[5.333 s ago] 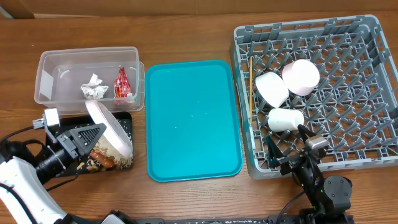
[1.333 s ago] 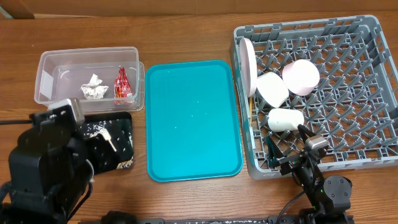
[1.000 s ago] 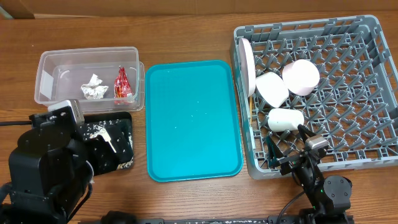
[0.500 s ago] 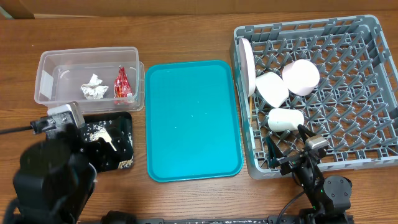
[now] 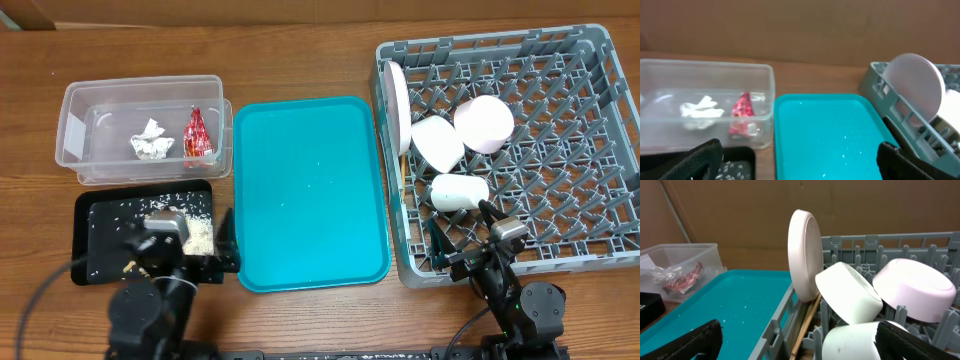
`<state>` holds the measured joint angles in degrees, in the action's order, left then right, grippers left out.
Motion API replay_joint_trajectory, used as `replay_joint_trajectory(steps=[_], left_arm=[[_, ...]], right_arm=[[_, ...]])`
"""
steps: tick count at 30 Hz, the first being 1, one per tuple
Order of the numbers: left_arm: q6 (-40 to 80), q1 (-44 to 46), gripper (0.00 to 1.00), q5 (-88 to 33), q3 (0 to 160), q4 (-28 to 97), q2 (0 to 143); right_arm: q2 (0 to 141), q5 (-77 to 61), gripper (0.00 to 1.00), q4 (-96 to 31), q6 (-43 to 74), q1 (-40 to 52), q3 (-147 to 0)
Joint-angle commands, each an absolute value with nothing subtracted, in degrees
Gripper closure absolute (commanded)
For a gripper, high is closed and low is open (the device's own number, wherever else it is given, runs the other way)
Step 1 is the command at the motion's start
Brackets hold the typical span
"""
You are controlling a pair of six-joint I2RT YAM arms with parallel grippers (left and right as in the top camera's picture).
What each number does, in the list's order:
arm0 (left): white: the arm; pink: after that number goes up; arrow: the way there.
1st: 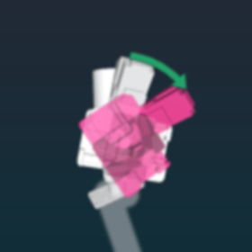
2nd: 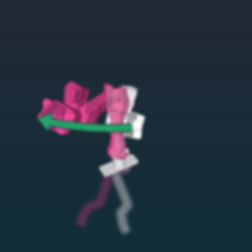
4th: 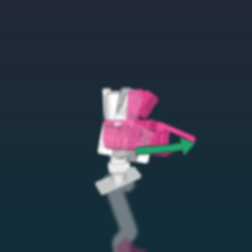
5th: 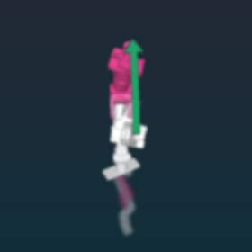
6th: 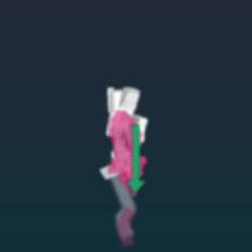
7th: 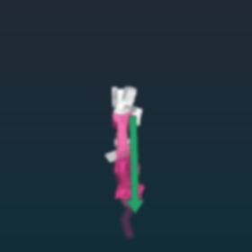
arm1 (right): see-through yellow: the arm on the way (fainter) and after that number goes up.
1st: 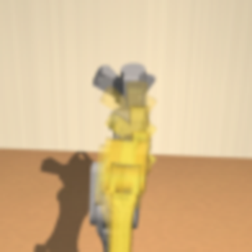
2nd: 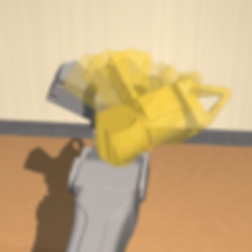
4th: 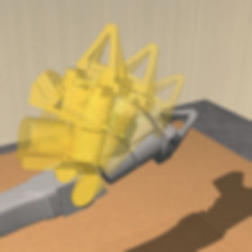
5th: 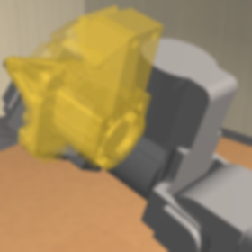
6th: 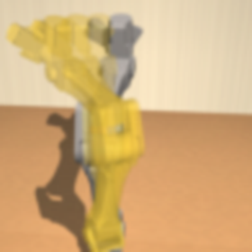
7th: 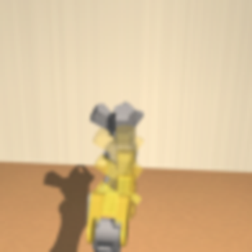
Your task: Sort waste into correct bins and load items into the dishwasher
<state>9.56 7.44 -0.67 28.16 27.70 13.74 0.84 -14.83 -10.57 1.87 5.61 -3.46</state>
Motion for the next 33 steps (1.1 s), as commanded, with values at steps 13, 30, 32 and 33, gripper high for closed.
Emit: replay_joint_trajectory(steps=[13,30,32,33], left_arm=[[14.83,7.16,0.00,-7.11,5.58,18.11,0.19],[14.81,7.16,0.00,-7.09,5.58,18.15,0.27],[14.81,7.16,0.00,-7.09,5.58,18.15,0.27],[14.81,7.16,0.00,-7.09,5.58,18.15,0.27]], right_arm=[[0.16,-15.11,0.00,-10.33,1.69,5.17,-3.27],[0.16,-15.11,0.00,-10.33,1.69,5.17,-3.27],[0.16,-15.11,0.00,-10.31,1.69,5.17,-3.27],[0.16,-15.11,0.00,-10.33,1.67,5.17,-3.27]])
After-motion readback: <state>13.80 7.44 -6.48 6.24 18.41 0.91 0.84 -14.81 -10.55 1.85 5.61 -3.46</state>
